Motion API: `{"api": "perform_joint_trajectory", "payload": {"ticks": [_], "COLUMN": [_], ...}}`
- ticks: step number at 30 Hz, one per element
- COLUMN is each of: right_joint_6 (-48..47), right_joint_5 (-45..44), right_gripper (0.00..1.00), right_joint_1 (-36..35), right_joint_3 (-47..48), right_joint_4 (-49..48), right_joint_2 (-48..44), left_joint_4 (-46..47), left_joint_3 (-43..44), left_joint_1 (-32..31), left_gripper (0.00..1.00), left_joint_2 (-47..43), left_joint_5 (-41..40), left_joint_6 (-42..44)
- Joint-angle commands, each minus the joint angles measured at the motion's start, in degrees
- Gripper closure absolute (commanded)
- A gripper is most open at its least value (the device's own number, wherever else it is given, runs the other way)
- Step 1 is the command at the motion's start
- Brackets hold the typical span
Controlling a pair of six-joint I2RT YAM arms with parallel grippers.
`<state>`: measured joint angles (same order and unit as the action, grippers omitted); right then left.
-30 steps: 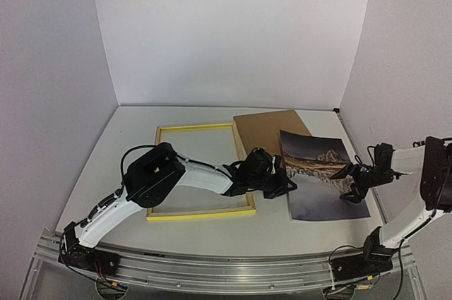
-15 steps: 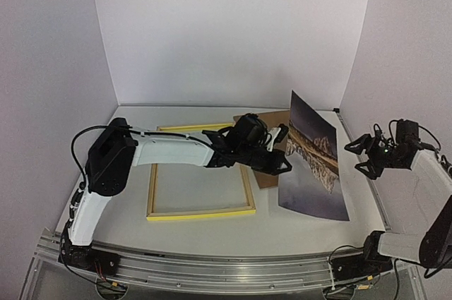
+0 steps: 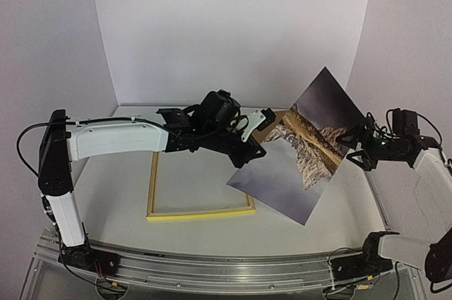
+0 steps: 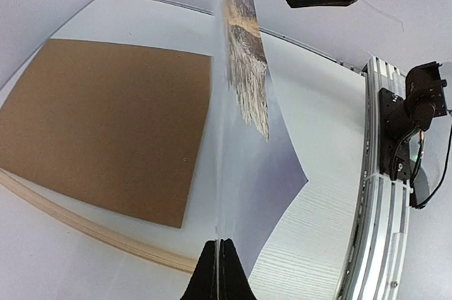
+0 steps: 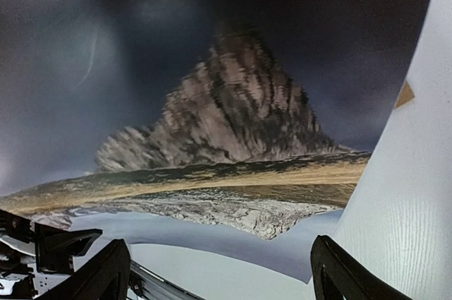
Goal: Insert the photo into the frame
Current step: Pick up the photo at the center of the board, then turn over the photo from the photo frame.
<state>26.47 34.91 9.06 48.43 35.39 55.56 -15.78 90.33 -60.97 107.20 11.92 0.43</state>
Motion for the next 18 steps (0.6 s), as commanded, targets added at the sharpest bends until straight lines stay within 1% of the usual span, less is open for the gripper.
{"api": "perform_joint_trajectory", "payload": {"ticks": [1,4,7,12,14,16,18], "right_joint_6": [-0.41,0.14,5.21,10.54,13.39,16.22,17.17], "right_joint_5": [1.77,4.61,8.53,14.62,16.19,16.52,17.00], "right_gripper": [0.15,0.15,0.14,0.13,0.13,0.13,0.13], "right_joint_1": [-2.37,-2.38,-2.38,-2.38,-2.38,-2.38,-2.41], "right_joint_3": [5.31,8.10,11.42,15.17,15.65,15.18,14.64], "right_joint_4": [0.39,1.31,2.62,3.45,3.54,3.51,3.54], "right_joint_2": [-1.36,-1.80,-1.62,-0.90,-0.24,-0.03,-0.39], "left_joint_4": [-2.48,-3.11,-0.92,-2.34,-0.13,3.81,7.76], "left_joint_3": [0.34,-0.21,-1.69,0.18,-1.67,-5.39,-8.77], "left_joint_1": [1.28,2.48,3.16,4.84,5.72,6.59,7.34], "left_gripper": [1.00,1.00,1.00,1.00,1.00,1.00,1.00], "left_joint_2": [-7.49,-10.51,-13.36,-15.80,-17.72,-20.50,-22.97], "left_joint_5": [-4.93,-7.67,-13.82,-15.49,-16.13,-16.31,-17.01], "left_joint_6": [8.33,13.18,19.43,26.47,29.36,33.30,36.92]}}
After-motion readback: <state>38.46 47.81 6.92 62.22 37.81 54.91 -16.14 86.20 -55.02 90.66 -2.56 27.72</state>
